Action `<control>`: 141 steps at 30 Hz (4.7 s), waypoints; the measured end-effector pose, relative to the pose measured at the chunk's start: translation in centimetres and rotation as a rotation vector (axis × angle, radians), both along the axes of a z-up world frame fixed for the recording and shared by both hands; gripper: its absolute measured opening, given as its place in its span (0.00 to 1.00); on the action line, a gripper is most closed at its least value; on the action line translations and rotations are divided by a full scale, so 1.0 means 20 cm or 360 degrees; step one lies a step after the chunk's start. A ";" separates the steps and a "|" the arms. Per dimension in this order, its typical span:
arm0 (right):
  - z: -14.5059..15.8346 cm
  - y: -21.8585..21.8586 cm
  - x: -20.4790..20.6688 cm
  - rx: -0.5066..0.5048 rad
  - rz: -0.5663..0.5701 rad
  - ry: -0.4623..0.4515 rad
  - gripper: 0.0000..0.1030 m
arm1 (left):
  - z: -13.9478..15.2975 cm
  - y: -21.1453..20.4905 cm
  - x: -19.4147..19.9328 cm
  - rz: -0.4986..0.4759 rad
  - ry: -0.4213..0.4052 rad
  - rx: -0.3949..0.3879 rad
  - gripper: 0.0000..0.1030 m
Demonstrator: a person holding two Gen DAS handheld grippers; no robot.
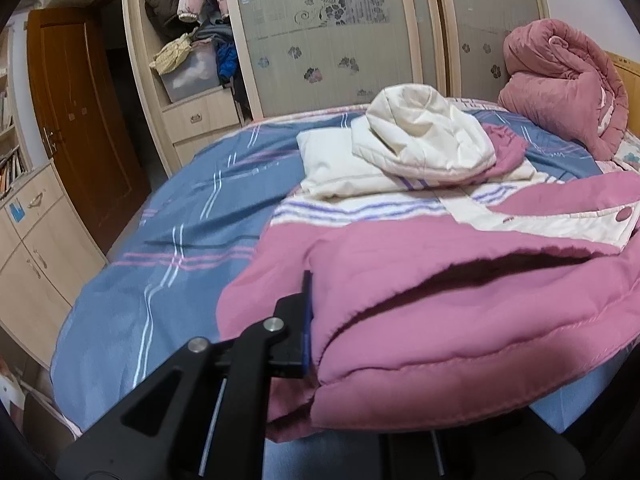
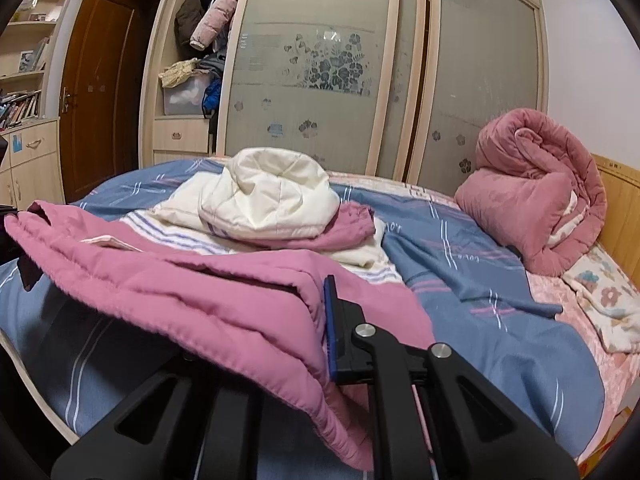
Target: Fold large clothes
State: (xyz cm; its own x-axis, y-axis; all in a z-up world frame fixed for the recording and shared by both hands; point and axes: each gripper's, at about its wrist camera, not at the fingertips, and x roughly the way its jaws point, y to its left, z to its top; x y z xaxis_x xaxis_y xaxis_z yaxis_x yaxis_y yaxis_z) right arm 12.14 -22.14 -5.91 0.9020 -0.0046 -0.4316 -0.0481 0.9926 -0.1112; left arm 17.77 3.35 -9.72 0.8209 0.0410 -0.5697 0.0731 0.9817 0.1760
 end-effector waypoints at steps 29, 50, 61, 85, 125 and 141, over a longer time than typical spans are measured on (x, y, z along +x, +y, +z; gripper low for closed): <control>0.32 -0.23 1.30 0.0119 -0.0083 -0.0182 0.06 | 0.45 -0.23 1.42 -0.0023 -0.0187 0.0114 0.07; -0.05 -0.42 2.16 0.0116 -0.0375 0.0062 0.76 | 0.12 -0.31 2.33 0.0188 -0.0180 0.0359 0.97; 0.14 -0.69 1.76 0.0385 -0.0611 -0.0265 0.99 | 0.33 -0.07 2.04 0.0339 -0.0286 0.0208 0.97; 0.27 0.02 -0.01 0.0172 -0.0310 0.0330 0.99 | 0.40 -0.09 -0.13 0.0033 0.0024 -0.0303 0.98; 0.65 0.21 -0.40 0.0196 -0.0200 0.0179 0.99 | 0.66 -0.18 -0.56 -0.0028 -0.0038 -0.0271 0.98; 0.66 0.21 -0.39 0.0196 -0.0194 0.0182 0.99 | 0.66 -0.18 -0.57 -0.0057 -0.0028 -0.0274 0.98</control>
State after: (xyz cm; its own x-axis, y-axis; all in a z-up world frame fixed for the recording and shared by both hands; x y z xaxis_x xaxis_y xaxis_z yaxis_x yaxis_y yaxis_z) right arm 4.28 -17.90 7.31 0.8432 -0.0517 -0.5351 0.0679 0.9976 0.0106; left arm 6.29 -0.21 3.58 0.8298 -0.0854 -0.5514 0.1068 0.9943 0.0068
